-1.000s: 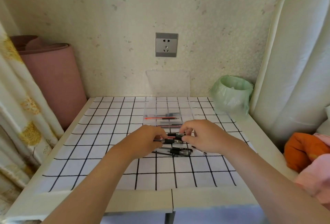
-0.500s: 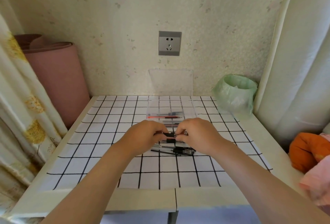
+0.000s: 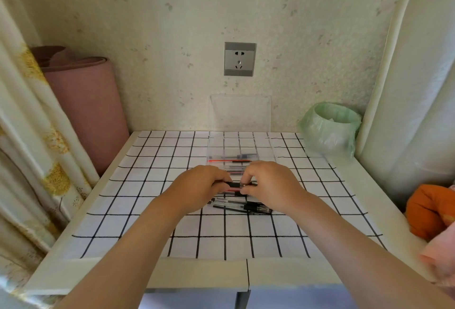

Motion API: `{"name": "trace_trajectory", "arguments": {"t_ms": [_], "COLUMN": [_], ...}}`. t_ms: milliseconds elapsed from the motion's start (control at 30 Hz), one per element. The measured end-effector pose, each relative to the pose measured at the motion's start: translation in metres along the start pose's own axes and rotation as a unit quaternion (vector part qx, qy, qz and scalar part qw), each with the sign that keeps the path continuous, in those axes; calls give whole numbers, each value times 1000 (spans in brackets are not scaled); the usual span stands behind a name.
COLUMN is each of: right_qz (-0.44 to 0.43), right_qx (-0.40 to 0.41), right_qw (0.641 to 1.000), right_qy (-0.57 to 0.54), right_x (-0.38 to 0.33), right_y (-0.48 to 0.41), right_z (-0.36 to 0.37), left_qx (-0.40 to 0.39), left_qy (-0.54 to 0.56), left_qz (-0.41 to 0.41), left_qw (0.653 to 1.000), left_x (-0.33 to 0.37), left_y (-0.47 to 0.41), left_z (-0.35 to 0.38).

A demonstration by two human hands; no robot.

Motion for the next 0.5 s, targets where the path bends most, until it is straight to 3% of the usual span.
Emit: {"name": "trace_trajectory", "arguments": {"t_ms": [267, 500], "right_qz": [1, 27], "right_qx": [-67, -33], "right_qw": [997, 999], "right_qy": [-33, -3], "right_x": [1, 3], "right_y": [1, 1], "right_z": [12, 9], "left_qx": [-42, -102], "left_qy": [4, 26], "left_qz": [-14, -43], "left_qw": [999, 994], "left_x": [-10, -8], "left_y": [-3, -3], "left_z": [6, 18]}}
Point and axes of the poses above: each hand's wrist, its own y-axis away from the middle knuckle, its own z-axis out of the palm, x = y × z, the point moved 5 cm from there along -y, towards the middle knuckle, and after that the axes turned 7 degrees about -z, right-handed, at the moved point
